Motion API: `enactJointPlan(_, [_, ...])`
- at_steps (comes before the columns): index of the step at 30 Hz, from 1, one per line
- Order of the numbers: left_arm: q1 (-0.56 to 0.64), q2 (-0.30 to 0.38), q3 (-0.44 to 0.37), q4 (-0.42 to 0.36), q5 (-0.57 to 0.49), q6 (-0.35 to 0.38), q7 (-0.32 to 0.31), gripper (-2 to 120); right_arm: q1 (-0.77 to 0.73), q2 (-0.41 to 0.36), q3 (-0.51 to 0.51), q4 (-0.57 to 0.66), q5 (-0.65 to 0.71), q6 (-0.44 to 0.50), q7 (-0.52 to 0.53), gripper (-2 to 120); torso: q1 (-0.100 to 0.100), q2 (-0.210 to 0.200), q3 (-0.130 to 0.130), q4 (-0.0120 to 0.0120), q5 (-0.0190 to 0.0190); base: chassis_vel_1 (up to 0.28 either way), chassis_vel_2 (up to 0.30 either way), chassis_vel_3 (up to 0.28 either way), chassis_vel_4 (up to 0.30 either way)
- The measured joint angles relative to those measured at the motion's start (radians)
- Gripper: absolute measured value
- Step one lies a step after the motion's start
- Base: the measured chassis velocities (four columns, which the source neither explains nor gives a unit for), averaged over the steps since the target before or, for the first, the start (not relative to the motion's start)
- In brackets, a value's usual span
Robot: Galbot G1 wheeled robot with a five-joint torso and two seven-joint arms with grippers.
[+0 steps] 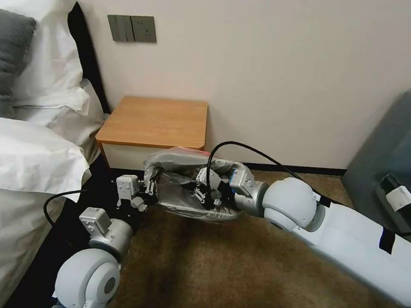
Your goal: Pick up the garbage bag from the table and place it over the trash can.
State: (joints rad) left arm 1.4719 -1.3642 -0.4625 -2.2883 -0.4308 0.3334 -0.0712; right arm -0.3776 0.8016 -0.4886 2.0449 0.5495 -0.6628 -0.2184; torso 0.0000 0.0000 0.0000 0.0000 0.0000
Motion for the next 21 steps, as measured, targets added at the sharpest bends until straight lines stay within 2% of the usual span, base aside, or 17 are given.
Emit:
enactJointPlan(11, [0.004,-0.003,0.023,0.000,0.036,-0.001,0.024,7,0.029,0.046,-0.036,-0.020,-0.022,-0.068,0.042,0,0.000,0.000,0.000,0.0001,0.0000,0.000,0.000,0.000,0.000])
enactJointPlan(21, [0.008,-0.012,0.028,0.001,0.045,-0.001,0.030,7,0.038,0.059,-0.047,-0.066,-0.043,-0.070,0.035,0,0.000,0.000,0.000,0.0000,0.0000,0.000,0.000,0.000,0.000])
